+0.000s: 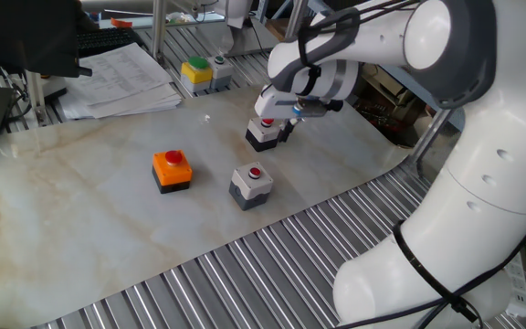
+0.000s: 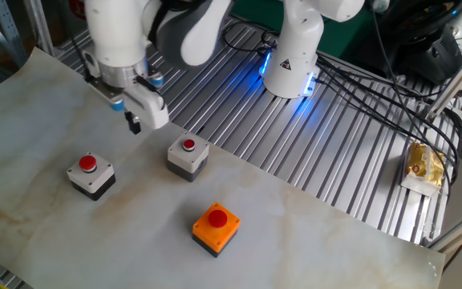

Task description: Press three buttons from left to right in sequence

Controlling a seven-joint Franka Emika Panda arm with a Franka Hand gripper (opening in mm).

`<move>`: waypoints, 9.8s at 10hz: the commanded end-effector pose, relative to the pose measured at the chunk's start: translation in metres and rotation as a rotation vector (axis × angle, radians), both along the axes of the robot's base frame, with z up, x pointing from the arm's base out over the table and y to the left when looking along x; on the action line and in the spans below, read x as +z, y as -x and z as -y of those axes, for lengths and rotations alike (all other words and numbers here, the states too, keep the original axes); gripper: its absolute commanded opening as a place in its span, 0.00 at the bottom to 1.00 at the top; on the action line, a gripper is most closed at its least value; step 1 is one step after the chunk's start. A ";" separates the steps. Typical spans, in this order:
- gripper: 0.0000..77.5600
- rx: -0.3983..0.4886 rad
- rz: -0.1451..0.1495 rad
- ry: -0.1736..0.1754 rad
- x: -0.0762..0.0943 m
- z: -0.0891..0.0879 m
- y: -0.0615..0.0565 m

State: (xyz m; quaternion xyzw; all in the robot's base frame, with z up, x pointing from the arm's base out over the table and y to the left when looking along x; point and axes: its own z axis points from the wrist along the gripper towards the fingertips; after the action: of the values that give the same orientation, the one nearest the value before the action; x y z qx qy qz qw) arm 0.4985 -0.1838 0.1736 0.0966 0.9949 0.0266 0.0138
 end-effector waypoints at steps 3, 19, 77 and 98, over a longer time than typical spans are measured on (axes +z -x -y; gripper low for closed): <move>0.00 0.036 0.014 0.051 -0.017 0.002 0.019; 0.00 -0.043 -0.040 0.070 -0.005 0.000 0.015; 0.00 0.352 -0.001 0.020 0.002 -0.047 0.041; 1.00 0.319 0.005 0.033 0.001 -0.059 0.049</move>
State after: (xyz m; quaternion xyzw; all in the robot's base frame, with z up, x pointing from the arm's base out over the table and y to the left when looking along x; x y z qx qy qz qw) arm 0.4490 -0.1255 0.1730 -0.0637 0.9978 0.0131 0.0121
